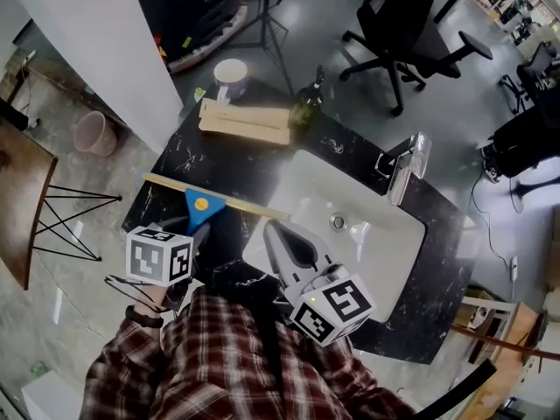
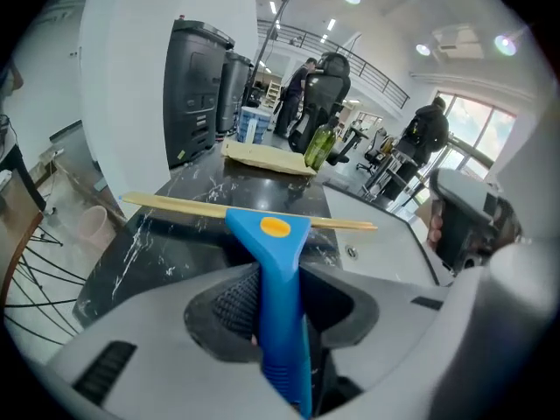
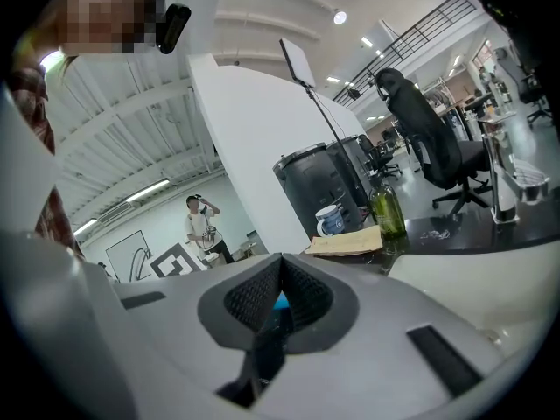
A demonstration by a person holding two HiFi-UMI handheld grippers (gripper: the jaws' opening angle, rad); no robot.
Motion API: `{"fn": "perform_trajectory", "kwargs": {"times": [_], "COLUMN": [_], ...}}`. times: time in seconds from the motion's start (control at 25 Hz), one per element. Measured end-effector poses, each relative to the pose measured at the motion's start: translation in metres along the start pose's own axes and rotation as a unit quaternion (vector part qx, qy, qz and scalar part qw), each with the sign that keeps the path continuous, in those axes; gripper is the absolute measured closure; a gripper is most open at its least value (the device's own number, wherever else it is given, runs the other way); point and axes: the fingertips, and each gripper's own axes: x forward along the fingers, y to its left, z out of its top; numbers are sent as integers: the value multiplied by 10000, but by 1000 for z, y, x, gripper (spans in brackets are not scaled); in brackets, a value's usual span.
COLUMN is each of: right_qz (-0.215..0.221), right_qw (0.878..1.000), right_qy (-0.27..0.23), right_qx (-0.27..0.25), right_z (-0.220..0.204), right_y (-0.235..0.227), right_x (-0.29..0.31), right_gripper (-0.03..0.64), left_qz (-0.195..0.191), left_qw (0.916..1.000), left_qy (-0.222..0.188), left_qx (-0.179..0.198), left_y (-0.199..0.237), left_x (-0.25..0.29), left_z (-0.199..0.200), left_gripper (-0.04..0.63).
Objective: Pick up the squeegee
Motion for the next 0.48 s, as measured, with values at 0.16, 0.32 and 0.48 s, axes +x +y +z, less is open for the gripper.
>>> {"fn": "perform_trajectory", "kwargs": {"times": [0.16, 0.32, 0.48], "right_qz": [-150, -385, -630], "right_qw": [9998, 9989, 9969], "right_qy": [19, -83, -194], "right_qx": [-97, -257, -425], "right_z": [-2, 5, 14], "right_y": [6, 9, 12], "right_x": [-6, -13, -20], "right_gripper": [604, 604, 604], "left_qz": [-140, -544, -958], "left_qw": [9981, 9888, 9708], "left_qy": [-570, -1355, -2160], "left_qx": [189, 294, 404], "left_y": [-5, -21, -39], "left_x": [-17, -40, -73], "left_z": [28, 68, 102], "left_gripper": [457, 456, 457]}}
